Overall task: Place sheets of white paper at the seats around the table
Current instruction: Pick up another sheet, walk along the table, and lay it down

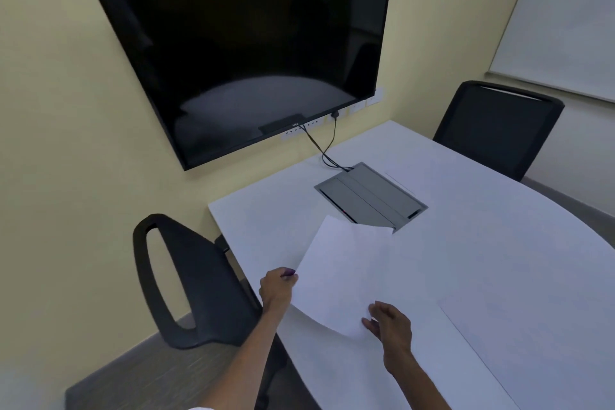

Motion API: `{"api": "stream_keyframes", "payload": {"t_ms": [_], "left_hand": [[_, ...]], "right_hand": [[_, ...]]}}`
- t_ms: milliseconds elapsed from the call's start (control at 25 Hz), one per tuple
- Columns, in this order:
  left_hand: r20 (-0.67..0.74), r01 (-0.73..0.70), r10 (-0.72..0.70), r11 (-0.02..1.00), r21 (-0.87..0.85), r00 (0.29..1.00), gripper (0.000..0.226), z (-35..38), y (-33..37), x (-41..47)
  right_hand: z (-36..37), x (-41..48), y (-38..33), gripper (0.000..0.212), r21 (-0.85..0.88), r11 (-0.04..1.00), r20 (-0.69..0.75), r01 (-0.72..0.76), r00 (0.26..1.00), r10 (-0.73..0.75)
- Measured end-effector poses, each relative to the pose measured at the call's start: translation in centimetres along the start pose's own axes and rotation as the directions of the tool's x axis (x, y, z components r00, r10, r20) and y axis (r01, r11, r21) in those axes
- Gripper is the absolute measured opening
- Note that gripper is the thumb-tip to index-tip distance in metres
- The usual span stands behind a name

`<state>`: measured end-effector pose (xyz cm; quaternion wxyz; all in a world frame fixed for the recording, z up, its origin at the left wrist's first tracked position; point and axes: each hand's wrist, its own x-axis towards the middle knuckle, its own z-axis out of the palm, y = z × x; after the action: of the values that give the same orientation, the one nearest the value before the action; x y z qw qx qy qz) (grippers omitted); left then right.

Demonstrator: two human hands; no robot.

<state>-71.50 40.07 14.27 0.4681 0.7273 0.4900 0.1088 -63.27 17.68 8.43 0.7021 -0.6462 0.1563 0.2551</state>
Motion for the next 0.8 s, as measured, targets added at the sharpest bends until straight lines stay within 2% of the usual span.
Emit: {"api": "stream_keyframes", "payload": {"t_ms": [360,480,800], "left_hand": [[0.048,0.032,-0.038,0.992,0.126,0.998,0.020,0.9,0.9,8.9],[0.094,0.022,-0.039,0.985,0.173,0.995,0.020,1.7,1.2,14.4],[0.141,-0.050,0.012,0.963,0.264,0.990,0.018,2.7,0.8,26.2]], "right_hand": [[6.1,4.5,0.8,0.014,0.021,0.997,-0.093,-0.080,0.992,0.082],[9.7,7.6,1.0,0.011,0.048,0.993,-0.169,-0.106,0.979,0.113],[17.7,14.5,3.5,0.014,0.102,0.957,-0.197,-0.272,0.937,0.288]]}}
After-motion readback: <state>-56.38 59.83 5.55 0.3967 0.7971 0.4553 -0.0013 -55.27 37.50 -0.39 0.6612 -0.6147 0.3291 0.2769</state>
